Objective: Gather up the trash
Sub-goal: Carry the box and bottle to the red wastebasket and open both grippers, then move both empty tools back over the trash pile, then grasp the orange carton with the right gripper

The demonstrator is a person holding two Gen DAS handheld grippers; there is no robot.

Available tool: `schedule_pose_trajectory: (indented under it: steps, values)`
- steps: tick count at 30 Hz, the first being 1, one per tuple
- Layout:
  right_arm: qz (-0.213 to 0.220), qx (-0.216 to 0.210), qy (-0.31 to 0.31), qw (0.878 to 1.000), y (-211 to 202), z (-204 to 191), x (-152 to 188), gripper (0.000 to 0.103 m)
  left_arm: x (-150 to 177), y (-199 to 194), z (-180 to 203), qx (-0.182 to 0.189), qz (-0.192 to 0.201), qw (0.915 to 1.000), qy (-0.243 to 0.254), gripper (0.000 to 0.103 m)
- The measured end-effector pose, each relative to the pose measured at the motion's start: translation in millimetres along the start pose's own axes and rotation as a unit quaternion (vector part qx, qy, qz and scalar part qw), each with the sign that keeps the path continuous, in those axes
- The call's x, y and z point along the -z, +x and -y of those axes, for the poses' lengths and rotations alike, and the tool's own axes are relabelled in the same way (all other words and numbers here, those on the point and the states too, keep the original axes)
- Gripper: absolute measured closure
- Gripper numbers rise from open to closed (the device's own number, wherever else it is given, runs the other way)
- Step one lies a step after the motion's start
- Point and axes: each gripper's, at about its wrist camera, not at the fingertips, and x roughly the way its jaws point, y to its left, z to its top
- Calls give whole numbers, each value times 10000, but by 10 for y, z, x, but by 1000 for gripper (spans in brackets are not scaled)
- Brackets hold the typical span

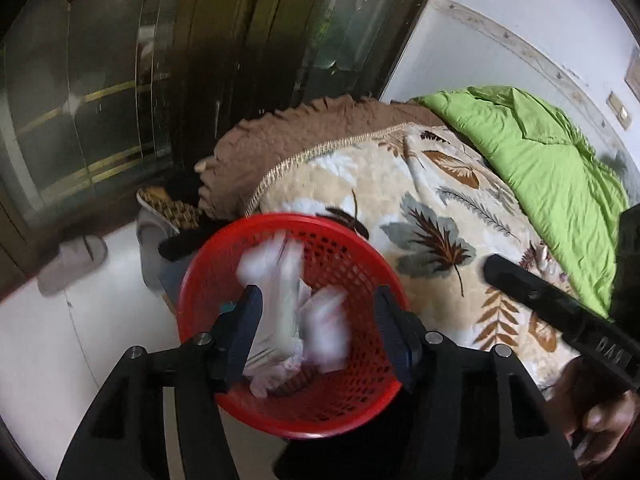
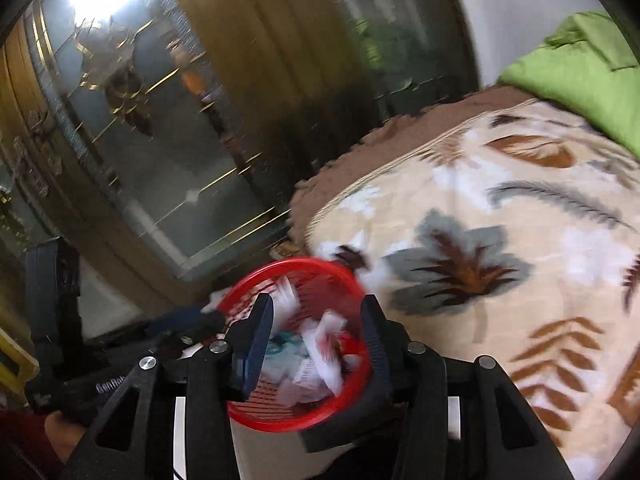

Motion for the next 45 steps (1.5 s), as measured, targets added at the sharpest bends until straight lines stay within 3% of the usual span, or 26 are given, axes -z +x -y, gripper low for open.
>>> schedule_pose_trajectory:
  steps: [2,10,15,21,26,29,33,40,41,43,45]
  values:
    - [128,53,207,9997,-147,152,3,54,-4,-9,81,-45,44,9998,175,46]
    - [614,615,794,9931,-914,770,260,54,68,137,848,573,-163,9934,983,46]
    - [867,992,1037,9858,-1349,1136,475,54,146,208,1537,1093,-412,9774,1765,46]
    - [1006,1905,1102,9703,-1856,1776,593,37,176,344,2289,1625,-791,9520,2470,41]
    - [567,2748,1001,9546,-2091,2505,523,33,181,538,2757,1879,-1156,9359,2745,40]
    - [484,2854,1064,9513,-2125,2892,481,19,188,677,2996,1942,-1315,9289,2864,39]
    - [230,2881,1112,9508,-1951,3404,392,18,136,928,3259,2002,-1631,9235,2838,39]
    - [-507,2758,919,9555,-1489,3830,360,18,-74,1332,3610,2050,-1960,9202,2697,39]
    - [-560,2677,951,9572,-1441,3838,383,19,-114,1400,3687,2018,-1965,9207,2701,39]
    - [-616,2637,1023,9572,-1364,3786,436,38,-178,1502,3824,2035,-2004,9194,2703,39]
    - [-592,2912,1003,9495,-1340,3690,468,41,-245,1595,3979,2038,-1969,9209,2677,39]
